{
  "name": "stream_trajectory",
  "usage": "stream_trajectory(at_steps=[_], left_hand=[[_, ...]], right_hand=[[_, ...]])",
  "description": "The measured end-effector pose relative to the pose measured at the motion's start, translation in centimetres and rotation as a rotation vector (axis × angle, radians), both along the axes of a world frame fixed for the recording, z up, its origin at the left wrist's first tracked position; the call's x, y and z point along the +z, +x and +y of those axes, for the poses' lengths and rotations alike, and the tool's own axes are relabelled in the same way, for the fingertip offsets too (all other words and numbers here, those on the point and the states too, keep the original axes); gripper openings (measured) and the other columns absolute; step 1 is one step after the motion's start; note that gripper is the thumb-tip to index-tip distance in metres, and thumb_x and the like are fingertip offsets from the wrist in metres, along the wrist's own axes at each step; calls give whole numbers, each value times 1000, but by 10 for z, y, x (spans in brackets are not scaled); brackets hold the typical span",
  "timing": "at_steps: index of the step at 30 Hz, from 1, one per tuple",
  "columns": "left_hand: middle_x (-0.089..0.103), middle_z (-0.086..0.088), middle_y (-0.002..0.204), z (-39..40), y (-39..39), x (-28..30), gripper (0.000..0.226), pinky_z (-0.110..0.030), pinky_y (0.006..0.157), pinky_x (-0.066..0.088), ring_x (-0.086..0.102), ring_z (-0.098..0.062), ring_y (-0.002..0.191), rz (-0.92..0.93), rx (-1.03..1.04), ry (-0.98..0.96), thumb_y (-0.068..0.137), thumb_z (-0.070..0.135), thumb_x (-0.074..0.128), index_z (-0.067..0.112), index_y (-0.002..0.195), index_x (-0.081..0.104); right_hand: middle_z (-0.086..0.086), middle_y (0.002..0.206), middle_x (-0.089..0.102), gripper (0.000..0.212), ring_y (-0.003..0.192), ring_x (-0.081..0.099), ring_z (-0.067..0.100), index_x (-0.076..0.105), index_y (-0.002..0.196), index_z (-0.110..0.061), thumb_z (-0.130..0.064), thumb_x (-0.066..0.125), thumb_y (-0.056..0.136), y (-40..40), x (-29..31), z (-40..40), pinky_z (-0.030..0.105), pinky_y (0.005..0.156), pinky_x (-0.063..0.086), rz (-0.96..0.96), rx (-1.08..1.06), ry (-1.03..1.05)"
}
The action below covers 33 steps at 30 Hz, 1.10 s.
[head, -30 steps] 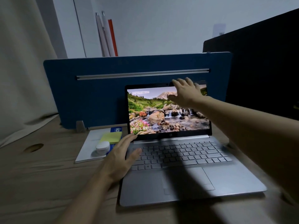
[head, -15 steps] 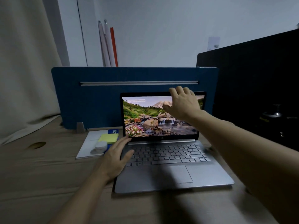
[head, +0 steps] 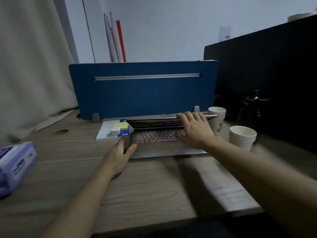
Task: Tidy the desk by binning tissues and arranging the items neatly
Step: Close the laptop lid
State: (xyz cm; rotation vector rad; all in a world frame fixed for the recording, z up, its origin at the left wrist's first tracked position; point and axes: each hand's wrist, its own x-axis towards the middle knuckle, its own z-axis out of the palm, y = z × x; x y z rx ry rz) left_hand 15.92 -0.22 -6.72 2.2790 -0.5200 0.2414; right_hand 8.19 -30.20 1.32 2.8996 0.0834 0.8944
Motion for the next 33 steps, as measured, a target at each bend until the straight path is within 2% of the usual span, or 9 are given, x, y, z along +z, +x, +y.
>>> stream_trajectory(at_steps=[2,6,8,11,15,18,24,30,33], left_hand=[[46,-7,148,4,-10,0,87,-37,107,36,44,-23,133,0,-6,-22,81,78,39,24,149,29],[37,-1,155,8,-24,0,78,-30,111,28,37,-15,139,-8,-58,-81,89,60,52,26,152,21],[38,2,153,8,-27,1,79,-34,111,33,41,-13,135,2,-88,-80,86,64,51,32,152,21],[40,5,150,8,-29,1,83,-35,106,37,43,-11,129,-16,-90,12,78,79,42,38,149,26],[32,6,157,7,-28,1,88,-37,112,31,34,-13,138,-38,-86,115,73,86,37,38,147,35],[26,8,159,5,-26,0,76,-40,112,32,32,-16,140,-34,-99,197,77,81,42,41,142,42],[40,9,152,-3,-11,1,48,-38,110,36,40,-13,135,-132,-110,214,89,55,56,40,135,54],[44,8,150,-15,15,4,46,-44,110,36,40,-14,135,-148,-57,247,94,48,54,35,137,52],[45,8,149,-20,33,4,45,-44,110,37,40,-15,135,-173,-17,280,94,48,52,35,137,52]], right_hand=[[3,134,49,65,126,42,29,36,135,-26,-62,46,82,-13,-15,2,43,108,25,42,13,32],[0,143,42,66,134,35,26,33,139,-31,-65,38,83,-31,-46,3,43,114,19,136,39,85],[-2,144,41,64,134,35,24,36,137,-34,-67,32,83,-38,-62,2,42,113,21,191,57,113],[-4,143,41,52,134,35,24,40,130,-39,-66,34,86,-40,-80,-1,44,110,21,269,50,207],[-10,142,39,34,135,28,22,43,119,-46,-62,42,90,-36,-82,-10,62,108,12,282,-39,311],[-10,139,40,26,132,27,25,44,115,-45,-56,45,91,-31,-81,-20,69,100,15,269,-92,357],[-9,140,43,30,135,29,26,44,121,-47,-49,51,91,-7,-85,-28,71,102,13,221,-73,362],[-6,140,46,28,136,33,22,52,119,-44,-34,55,93,32,-85,-27,71,108,2,189,-92,381],[-5,142,45,32,138,31,22,53,124,-42,-33,55,94,52,-84,-26,71,109,2,179,-97,386]])
